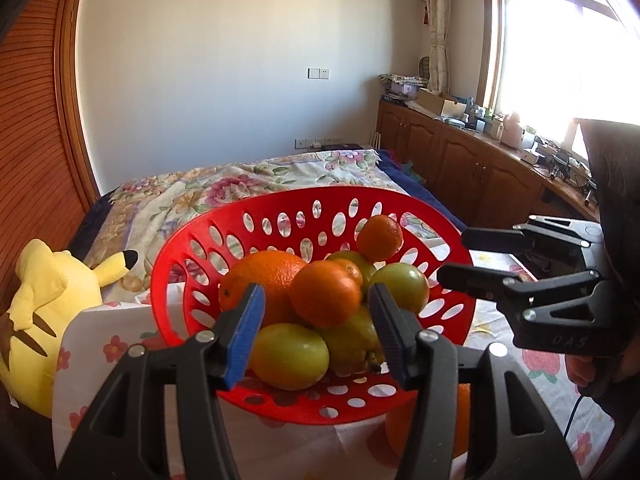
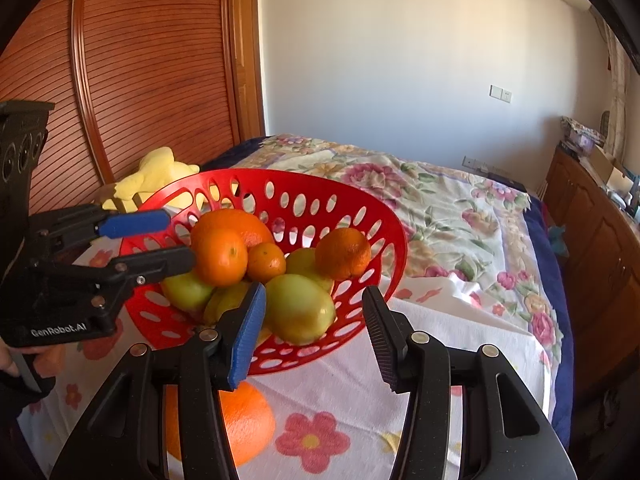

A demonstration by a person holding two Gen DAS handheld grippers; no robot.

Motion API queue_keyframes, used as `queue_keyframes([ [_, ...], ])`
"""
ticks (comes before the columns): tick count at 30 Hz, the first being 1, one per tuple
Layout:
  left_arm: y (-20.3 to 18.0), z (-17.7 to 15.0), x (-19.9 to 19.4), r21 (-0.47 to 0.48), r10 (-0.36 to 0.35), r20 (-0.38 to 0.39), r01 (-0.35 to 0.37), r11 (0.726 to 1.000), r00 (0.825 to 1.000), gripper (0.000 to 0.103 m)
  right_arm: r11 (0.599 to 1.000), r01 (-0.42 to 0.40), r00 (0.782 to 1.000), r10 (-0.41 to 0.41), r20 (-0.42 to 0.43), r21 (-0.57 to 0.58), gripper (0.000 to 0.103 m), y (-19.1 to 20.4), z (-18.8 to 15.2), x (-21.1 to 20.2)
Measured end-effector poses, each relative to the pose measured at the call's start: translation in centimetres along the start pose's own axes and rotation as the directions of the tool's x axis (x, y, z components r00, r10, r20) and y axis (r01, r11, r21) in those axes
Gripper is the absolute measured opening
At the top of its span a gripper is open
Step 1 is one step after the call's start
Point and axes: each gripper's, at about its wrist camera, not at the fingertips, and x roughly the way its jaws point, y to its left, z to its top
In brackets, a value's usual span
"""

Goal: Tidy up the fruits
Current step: 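Open both tools to drop the small oranges into the basket, then withdraw both open tools toward the large orange and small tangerine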

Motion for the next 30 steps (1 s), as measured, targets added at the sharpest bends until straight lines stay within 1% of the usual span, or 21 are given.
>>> queue_keyframes([
  [6,-0.4,-1.4,-2.0,-0.006,-0.009,0.002,0.009,1.0,1.0,0.056,1.0,0.004,1.0,-0.004,0.004,0.024,0.051,0.5,-1.2,-1.7],
  [10,-1.1,-2.8,-3.8,0.006,0.004,0.0,-0.004,1.0,1.0,0.057,0.998,-0.002,1.0,0.001,0.013,0.064,0.051,0.6,-2.6,-3.8],
  [15,-2.2,-4.2,-6.0,0.011,0.005,-0.001,-0.005,1.0,1.0,0.061,0.996,0.007,0.999,-0.01,0.031,0.086,0.051,1.2,-3.6,-6.6],
  [20,-3.6,-5.4,-8.3,0.032,0.011,0.015,-0.011,0.999,1.0,0.064,0.995,0.02,0.999,-0.024,0.043,0.095,0.051,2.0,-4.8,-9.0],
  [22,-4.0,-5.8,-8.9,0.032,0.011,0.016,-0.012,0.999,1.0,0.067,0.995,0.02,0.999,-0.024,0.045,0.102,0.051,2.4,-5.5,-9.6],
  [23,-4.2,-6.2,-9.3,0.028,0.021,0.02,-0.022,0.999,1.0,0.072,0.994,0.022,0.999,-0.027,0.046,0.104,0.051,2.7,-5.9,-10.0],
  [24,-4.4,-6.5,-9.7,0.027,0.027,0.024,-0.027,0.999,0.999,0.073,0.994,0.026,0.998,-0.031,0.047,0.106,0.051,3.0,-6.4,-10.3],
  [30,-5.0,-8.2,-11.3,0.025,0.027,0.016,-0.028,0.999,1.0,0.074,0.994,0.042,0.998,-0.046,0.037,0.096,0.051,4.7,-8.4,-11.4],
])
